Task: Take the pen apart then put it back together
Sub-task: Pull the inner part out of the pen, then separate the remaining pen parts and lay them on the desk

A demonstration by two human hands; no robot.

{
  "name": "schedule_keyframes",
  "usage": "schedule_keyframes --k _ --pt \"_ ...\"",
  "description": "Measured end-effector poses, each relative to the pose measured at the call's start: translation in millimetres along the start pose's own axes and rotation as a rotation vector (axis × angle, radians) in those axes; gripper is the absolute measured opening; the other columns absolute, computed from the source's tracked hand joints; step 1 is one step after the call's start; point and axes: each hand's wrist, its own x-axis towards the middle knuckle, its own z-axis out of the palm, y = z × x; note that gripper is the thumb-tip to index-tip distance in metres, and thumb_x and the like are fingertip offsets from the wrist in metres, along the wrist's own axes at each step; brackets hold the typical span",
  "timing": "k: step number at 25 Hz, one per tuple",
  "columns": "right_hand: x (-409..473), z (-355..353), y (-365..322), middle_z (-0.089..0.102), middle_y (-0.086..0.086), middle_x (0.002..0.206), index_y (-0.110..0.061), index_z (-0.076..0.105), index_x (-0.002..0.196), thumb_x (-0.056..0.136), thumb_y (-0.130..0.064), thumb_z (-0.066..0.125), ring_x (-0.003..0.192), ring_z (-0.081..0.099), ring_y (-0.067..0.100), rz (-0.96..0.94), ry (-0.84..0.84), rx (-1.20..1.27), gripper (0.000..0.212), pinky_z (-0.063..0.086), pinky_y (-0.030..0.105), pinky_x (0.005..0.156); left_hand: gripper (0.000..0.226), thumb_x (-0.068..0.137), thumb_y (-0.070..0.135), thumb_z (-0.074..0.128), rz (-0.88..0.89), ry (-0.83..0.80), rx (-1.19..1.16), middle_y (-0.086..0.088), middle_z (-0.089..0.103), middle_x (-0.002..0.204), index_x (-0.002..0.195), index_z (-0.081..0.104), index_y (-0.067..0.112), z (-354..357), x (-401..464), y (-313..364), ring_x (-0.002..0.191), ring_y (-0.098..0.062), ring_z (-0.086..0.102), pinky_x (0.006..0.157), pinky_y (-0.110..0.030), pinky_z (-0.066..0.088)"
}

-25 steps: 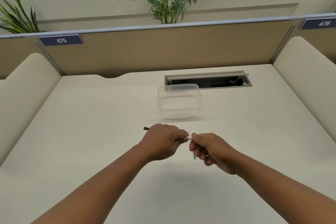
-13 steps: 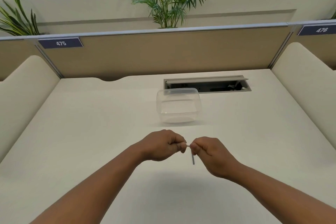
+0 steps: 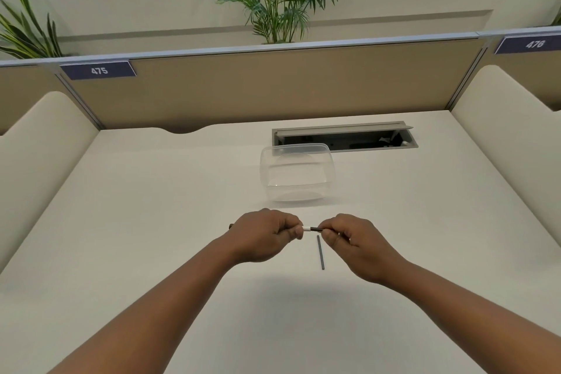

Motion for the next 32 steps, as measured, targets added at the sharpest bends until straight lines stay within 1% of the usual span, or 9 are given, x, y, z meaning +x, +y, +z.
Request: schedule_keyframes --k 4,9,13,18,20,22,25,30,32 --pt "5.5 -2.4 3.5 0.053 -0.012 0.087 -0.028 0.073 0.106 0.098 -0.021 0.057 0.081 0.053 0.007 0.018 -0.005 -0.050 0.019 0.038 0.014 0.069 0.031 0.103 0.052 0.038 0.012 0.052 0.111 0.006 0.057 0.069 0.093 0.059 0.032 3.3 -0.6 0.3 0.065 -0.011 0.048 0.056 -0.028 0.037" --pt "11.4 -4.4 7.0 0.052 -0.013 0.092 -0.027 0.074 0.111 0.097 -0.018 0.060 0.084 0.055 0.008 0.065 -0.030 -0.083 0.021 0.041 0.016 0.072 0.032 0.103 0.051 0.038 -0.009 0.053 0.090 0.006 0.057 0.070 0.095 0.060 0.030 5.3 0.8 -0.2 0.065 -0.010 0.048 0.055 -0.027 0.034" --pt "8.5 -4.3 8.1 0.059 -0.012 0.090 -0.027 0.073 0.109 0.095 -0.018 0.063 0.083 0.058 0.012 0.109 -0.008 -0.070 0.020 0.047 0.025 0.076 0.034 0.103 0.053 0.037 -0.021 0.041 0.066 0.004 0.063 0.079 0.099 0.062 0.031 11.2 2.7 -1.4 0.076 -0.015 0.056 0.062 -0.030 0.041" --pt "12.7 6.9 33.3 0.063 -0.013 0.079 -0.025 0.069 0.099 0.092 -0.019 0.063 0.067 0.054 0.005 0.295 0.063 -0.039 0.012 0.042 0.019 0.064 0.030 0.104 0.048 0.037 -0.001 0.043 -0.160 0.006 0.060 0.077 0.099 0.061 0.030 27.3 6.8 -11.6 0.071 -0.013 0.050 0.074 -0.042 0.050" --pt "13.3 16.2 49.7 0.065 -0.010 0.077 -0.021 0.068 0.091 0.089 -0.018 0.063 0.072 0.059 0.012 0.382 0.081 -0.054 0.007 0.048 0.027 0.066 0.027 0.106 0.039 0.039 0.001 0.048 -0.277 0.004 0.059 0.080 0.103 0.063 0.026 33.4 9.2 -14.6 0.069 -0.013 0.045 0.074 -0.041 0.048" --pt "13.5 27.0 65.8 0.067 -0.005 0.076 -0.020 0.067 0.085 0.086 -0.019 0.062 0.074 0.061 0.018 0.473 0.081 -0.071 0.005 0.052 0.034 0.067 0.025 0.107 0.033 0.041 -0.021 0.045 -0.363 -0.004 0.061 0.092 0.112 0.064 0.026 38.8 10.6 -16.5 0.074 -0.013 0.046 0.073 -0.033 0.044" --pt "15.3 40.5 84.7 0.066 -0.003 0.076 -0.017 0.064 0.079 0.085 -0.020 0.059 0.071 0.060 0.019 0.570 0.086 -0.093 0.008 0.050 0.032 0.064 0.026 0.106 0.029 0.045 -0.033 0.061 -0.393 0.004 0.059 0.105 0.121 0.065 0.032 46.2 11.3 -17.0 0.092 -0.012 0.053 0.082 -0.024 0.043" --pt "20.6 55.1 105.5 0.067 0.001 0.078 -0.013 0.065 0.078 0.082 -0.015 0.059 0.072 0.061 0.022 0.658 0.087 -0.110 0.008 0.049 0.031 0.062 0.022 0.103 0.029 0.051 -0.114 0.112 -0.515 0.006 0.056 0.110 0.116 0.067 0.037 59.0 16.0 -18.8 0.096 -0.018 0.057 0.092 -0.036 0.052" --pt "23.1 59.2 109.8 0.067 0.001 0.080 -0.013 0.064 0.080 0.082 -0.016 0.059 0.075 0.062 0.022 0.672 0.086 -0.120 0.006 0.049 0.031 0.063 0.021 0.103 0.028 0.053 -0.143 0.136 -0.610 0.010 0.056 0.108 0.114 0.068 0.036 60.8 15.1 -17.4 0.093 -0.015 0.058 0.083 -0.033 0.054"
